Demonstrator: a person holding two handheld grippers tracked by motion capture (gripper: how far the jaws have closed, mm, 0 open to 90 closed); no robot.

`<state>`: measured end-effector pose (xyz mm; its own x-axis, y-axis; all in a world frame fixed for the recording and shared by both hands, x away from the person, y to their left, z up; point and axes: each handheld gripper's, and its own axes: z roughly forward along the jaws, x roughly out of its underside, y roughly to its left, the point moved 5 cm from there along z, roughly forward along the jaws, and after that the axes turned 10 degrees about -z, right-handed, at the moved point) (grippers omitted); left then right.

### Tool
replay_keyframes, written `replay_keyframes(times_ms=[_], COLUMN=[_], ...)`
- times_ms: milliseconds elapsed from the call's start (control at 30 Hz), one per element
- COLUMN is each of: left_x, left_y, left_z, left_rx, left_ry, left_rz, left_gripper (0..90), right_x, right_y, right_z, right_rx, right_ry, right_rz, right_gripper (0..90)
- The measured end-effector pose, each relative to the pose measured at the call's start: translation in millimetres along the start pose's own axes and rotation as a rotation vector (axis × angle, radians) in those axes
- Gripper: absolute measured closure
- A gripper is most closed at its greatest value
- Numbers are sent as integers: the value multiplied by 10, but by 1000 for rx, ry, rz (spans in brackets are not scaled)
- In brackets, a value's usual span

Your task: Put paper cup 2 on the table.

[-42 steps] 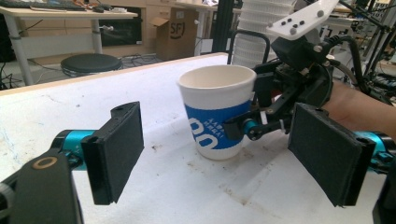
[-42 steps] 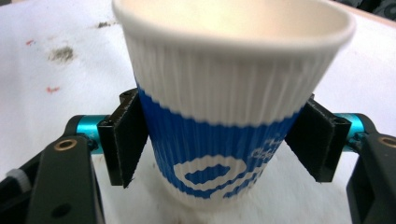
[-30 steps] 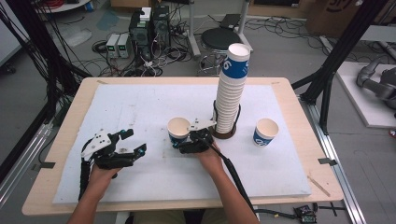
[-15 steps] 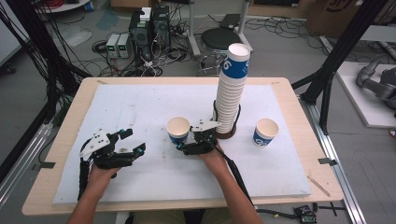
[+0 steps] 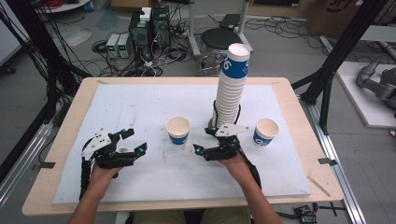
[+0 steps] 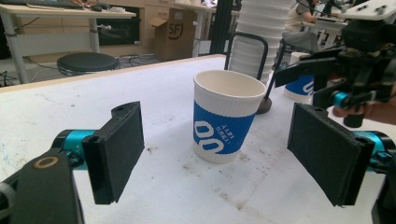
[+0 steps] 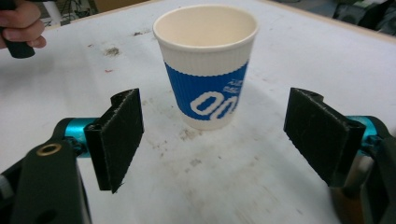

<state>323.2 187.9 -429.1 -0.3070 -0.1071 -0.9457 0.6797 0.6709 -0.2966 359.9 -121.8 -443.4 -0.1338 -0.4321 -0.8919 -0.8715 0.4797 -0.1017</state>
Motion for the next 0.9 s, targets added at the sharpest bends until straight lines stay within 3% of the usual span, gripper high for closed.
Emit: replay_keyframes(times_ms=[400,900], left_x=[-30,-83], left_y=[-14,-48], left_z=[-6,-11], left_rx=[-4,-6], left_ry=[-24,-53], left_rz=[-11,8], left_gripper=[184,154], right_x=[45,246], right_y=[-105,-241], right_z=[-702,-1279], right_rx=[105,227], right_ry=[-94,-107], right_rz=[-30,-37], right_gripper=[204,203])
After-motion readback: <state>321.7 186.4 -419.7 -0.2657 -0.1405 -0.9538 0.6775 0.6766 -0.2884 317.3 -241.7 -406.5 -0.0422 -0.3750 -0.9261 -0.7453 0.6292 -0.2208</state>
